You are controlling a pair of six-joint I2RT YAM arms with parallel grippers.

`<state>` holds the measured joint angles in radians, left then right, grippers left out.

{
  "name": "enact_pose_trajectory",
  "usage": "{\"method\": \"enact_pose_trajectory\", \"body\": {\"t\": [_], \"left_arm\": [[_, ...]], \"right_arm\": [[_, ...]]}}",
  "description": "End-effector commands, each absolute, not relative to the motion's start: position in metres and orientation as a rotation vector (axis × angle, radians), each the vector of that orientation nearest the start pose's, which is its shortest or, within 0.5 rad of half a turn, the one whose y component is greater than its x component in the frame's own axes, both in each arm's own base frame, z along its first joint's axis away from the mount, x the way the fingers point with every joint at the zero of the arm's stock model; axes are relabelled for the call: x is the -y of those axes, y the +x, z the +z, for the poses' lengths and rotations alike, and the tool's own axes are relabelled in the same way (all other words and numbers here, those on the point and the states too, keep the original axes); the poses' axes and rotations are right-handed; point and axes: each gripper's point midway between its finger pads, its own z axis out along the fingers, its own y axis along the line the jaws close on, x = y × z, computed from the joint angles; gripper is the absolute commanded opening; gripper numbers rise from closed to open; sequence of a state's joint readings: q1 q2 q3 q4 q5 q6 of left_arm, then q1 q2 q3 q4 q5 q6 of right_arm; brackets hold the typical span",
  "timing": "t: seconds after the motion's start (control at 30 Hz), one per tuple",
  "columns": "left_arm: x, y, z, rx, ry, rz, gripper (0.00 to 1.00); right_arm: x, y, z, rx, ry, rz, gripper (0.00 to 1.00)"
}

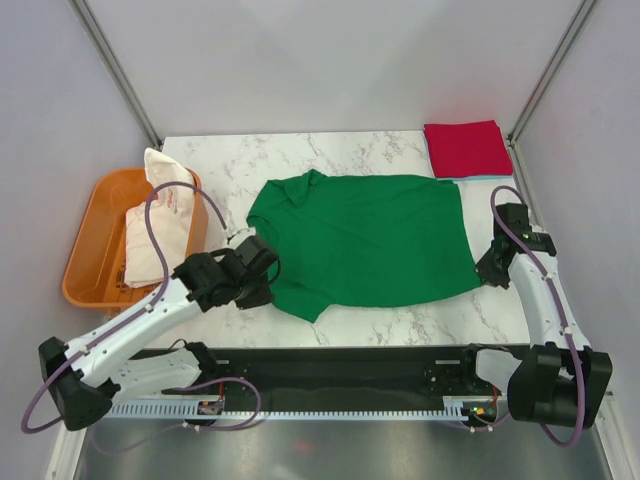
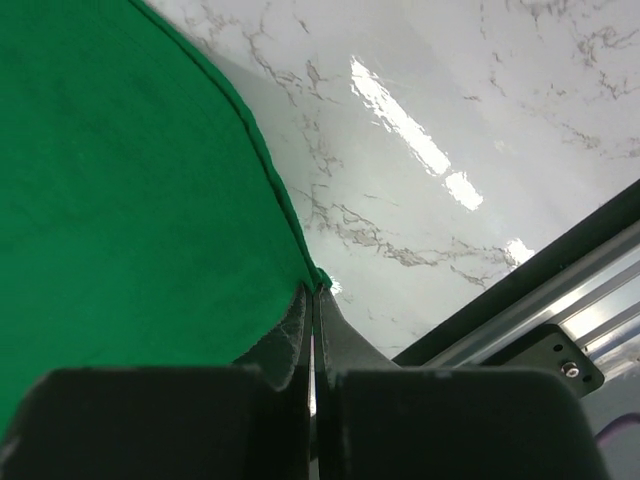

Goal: Fold and stack the t-shirts
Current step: Fold the tshirt

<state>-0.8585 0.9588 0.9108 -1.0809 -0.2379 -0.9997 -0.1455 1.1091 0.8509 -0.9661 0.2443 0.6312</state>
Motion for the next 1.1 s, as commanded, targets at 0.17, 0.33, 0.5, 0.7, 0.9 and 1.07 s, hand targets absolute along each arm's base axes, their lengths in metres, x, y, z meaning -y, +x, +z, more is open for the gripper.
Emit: {"method": "enact_pose_trajectory", "body": {"t": [0.17, 0.33, 0.5, 0.7, 0.9, 1.07], "left_arm": [[0.153, 0.207, 0.165, -2.591, -0.208, -0.126, 0.02], [0.146, 0.247, 0.164, -2.604, -0.214, -0.062, 0.02], [0.151, 0.285, 0.165, -2.625, -0.175, -0.055, 0.02], [0.147, 0.327, 0.152, -2.656, -0.183, 0.004, 0.02], [0.144, 0.357, 0.14, -2.67, -0.175, 0.053, 0.02], [0.138, 0.376, 0.133, -2.674, -0.191, 0.073, 0.02]], "right_arm": [[0.053, 0.288, 0.133, -2.382, 0.96, -0.09, 0.0], [0.039, 0.32, 0.119, -2.414, 0.918, 0.038, 0.0], [0.047, 0.35, 0.112, -2.436, 0.879, 0.006, 0.0], [0.051, 0.376, 0.101, -2.462, 0.874, -0.003, 0.0], [0.062, 0.39, 0.088, -2.474, 0.901, -0.077, 0.0], [0.061, 0.399, 0.074, -2.504, 0.912, -0.067, 0.0]]}}
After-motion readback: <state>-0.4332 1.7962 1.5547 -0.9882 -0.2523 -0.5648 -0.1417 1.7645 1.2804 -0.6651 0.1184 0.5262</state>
